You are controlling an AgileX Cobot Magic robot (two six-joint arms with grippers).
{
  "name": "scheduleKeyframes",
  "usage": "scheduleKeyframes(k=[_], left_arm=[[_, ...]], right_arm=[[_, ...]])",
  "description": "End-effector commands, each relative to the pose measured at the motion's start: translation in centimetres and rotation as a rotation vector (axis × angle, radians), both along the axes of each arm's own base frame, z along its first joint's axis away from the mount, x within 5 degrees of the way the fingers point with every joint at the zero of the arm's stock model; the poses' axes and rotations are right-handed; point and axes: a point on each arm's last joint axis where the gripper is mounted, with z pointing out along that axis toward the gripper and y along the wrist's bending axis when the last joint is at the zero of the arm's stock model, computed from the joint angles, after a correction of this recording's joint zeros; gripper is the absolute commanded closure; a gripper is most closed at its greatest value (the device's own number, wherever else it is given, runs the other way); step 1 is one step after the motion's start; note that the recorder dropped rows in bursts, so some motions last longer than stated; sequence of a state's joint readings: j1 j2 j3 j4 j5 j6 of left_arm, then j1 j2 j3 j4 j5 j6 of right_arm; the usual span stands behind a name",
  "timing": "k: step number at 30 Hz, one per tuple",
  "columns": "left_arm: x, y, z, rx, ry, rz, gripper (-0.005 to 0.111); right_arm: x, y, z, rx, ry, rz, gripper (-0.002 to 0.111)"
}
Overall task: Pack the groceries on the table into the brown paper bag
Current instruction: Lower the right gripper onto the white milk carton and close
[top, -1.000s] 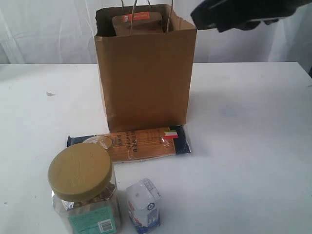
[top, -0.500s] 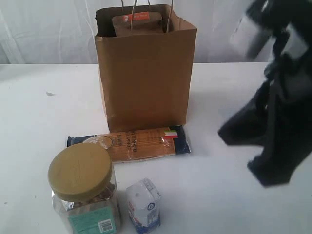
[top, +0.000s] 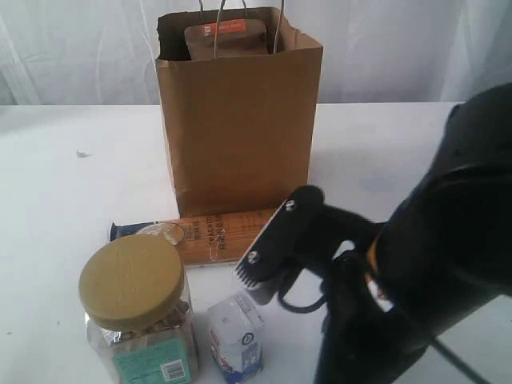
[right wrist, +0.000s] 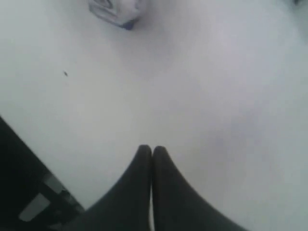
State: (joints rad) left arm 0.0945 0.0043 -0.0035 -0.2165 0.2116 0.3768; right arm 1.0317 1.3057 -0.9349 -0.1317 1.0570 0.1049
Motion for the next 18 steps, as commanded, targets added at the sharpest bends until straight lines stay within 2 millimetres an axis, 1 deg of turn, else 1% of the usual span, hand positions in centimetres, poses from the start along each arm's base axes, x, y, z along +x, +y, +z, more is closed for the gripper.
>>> scheduleKeyframes(k=[1,4,6,9,11,12,15,16,18], left_arm=[[0.0,0.0,-0.1,-0.004,-0.003,0.003,0.107],[0.0,0.0,-0.1,-0.004,-0.003,0.003,0.107],[0.0,0.0,-0.1,-0.004,-0.003,0.003,0.107],[0.0,0.0,-0.1,-0.004,-0.003,0.003,0.107],[0.0,0.0,-0.1,-0.004,-0.003,0.003,0.107],[0.0,0.0,-0.1,-0.004,-0.003,0.003,0.107],[0.0,0.0,-0.1,-0.004,-0.003,0.003,0.107],[0.0,0.0,-0.1,-0.004,-0.003,0.003,0.107],[0.0,0.0,-0.1,-0.004,-0.003,0.003,0.107]], right_arm=[[0.3,2.4,-1.1,0.12,-0.002,-0.003,0.108],[0.8,3.3,-1.3,0.19,-0.038,0.007,0.107],[0.9,3.6,-1.3,0.21,-0.051,0.016,0.1],[1.0,3.7,-1.2,0.221,-0.064,0.036,0.081],[1.2,3.7,-1.1,0.22,-0.09,0.046,0.064],[1.3,3.7,-1.1,0.216,-0.106,0.05,0.058],[1.4,4.0,-0.9,0.273,-0.11,-0.009,0.038],[1.5,4.2,-0.8,0.297,-0.11,-0.033,0.033],[1.6,4.3,-0.8,0.323,-0.102,-0.076,0.031]])
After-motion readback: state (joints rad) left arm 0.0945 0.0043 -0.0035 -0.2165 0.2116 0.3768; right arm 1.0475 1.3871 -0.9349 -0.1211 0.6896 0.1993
